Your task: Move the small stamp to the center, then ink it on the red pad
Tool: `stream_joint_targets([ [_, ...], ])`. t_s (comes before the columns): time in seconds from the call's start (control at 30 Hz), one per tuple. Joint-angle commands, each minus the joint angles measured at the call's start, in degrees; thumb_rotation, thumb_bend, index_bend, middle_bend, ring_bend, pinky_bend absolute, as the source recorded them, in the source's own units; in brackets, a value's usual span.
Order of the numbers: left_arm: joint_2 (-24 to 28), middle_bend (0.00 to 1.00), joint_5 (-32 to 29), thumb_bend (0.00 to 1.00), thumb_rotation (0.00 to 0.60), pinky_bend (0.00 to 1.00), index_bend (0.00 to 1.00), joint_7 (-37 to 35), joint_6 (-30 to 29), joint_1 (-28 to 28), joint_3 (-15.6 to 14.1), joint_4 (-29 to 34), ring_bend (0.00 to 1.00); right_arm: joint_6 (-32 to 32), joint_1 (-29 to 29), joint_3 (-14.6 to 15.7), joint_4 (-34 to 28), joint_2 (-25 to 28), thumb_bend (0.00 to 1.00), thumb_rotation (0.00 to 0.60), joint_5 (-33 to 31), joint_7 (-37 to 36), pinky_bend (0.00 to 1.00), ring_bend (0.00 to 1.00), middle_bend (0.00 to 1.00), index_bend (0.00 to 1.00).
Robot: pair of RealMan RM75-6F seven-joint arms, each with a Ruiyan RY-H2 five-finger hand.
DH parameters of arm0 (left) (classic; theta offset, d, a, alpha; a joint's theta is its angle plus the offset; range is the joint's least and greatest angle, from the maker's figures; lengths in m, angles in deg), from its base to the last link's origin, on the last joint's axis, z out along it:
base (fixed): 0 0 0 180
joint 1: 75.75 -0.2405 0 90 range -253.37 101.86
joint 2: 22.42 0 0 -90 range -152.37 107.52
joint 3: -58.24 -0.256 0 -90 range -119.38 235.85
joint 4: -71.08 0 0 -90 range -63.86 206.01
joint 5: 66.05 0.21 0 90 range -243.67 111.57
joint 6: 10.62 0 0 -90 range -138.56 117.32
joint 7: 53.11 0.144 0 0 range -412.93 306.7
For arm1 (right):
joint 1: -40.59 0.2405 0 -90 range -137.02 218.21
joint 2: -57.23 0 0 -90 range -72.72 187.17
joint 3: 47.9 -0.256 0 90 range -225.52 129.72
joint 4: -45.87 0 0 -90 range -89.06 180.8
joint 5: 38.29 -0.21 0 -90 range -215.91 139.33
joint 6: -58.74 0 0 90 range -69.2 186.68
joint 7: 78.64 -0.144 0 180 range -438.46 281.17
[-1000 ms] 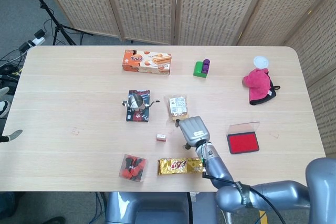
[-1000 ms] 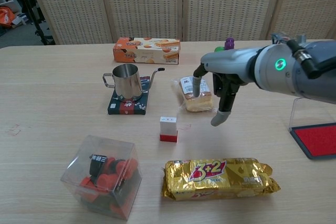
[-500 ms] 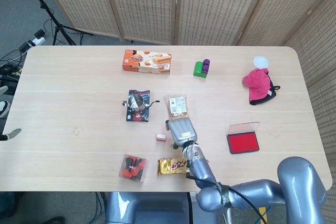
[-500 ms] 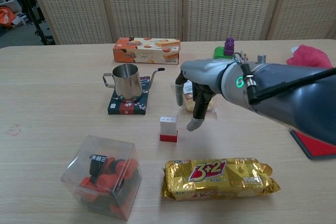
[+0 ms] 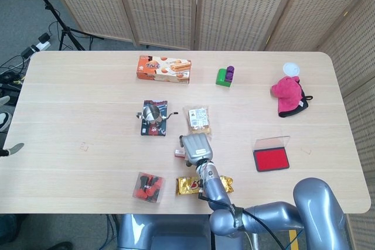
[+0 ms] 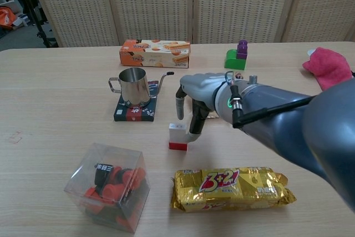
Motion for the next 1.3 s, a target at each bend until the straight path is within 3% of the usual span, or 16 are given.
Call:
stream_joint_targets([
  [0.03,0.0,0.0,-0.1,0.17,0.6,0.0,0.0,-0.3,0.2,0.1,0.0,-0.2,0.0,0.3,0.3,0.0,1.7,-1.2,0.26,0.6,0.4,0.2,1.0,1.0,0.95,0.41],
  [0.4,-0.1,0.0,-0.3,0.17,0.6,0.0,0.0,-0.5,1.0,0.5,-0.1,-0.5,0.0,0.8,0.0,-0.6,5.1,-3.4,0.26,0.6,1.1,0.9,1.0,1.0,0.95,0.42],
  [0.7,-0.1,0.0,-0.6,0.17,0.6,0.0,0.0,-0.7,1.1,0.5,-0.1,-0.6,0.0,1.6,-0.3,-1.5,6.1,-4.4,0.34,0.6,1.1,0.9,1.0,1.0,0.95,0.45],
  [1.3,-0.2,0.0,-0.9,0.18,0.6,0.0,0.0,-0.3,1.5,0.8,-0.2,-0.8,0.0,3.1,-0.5,-3.2,7.3,-5.3,0.34,0.6,0.7,0.9,1.0,1.0,0.95,0.47],
])
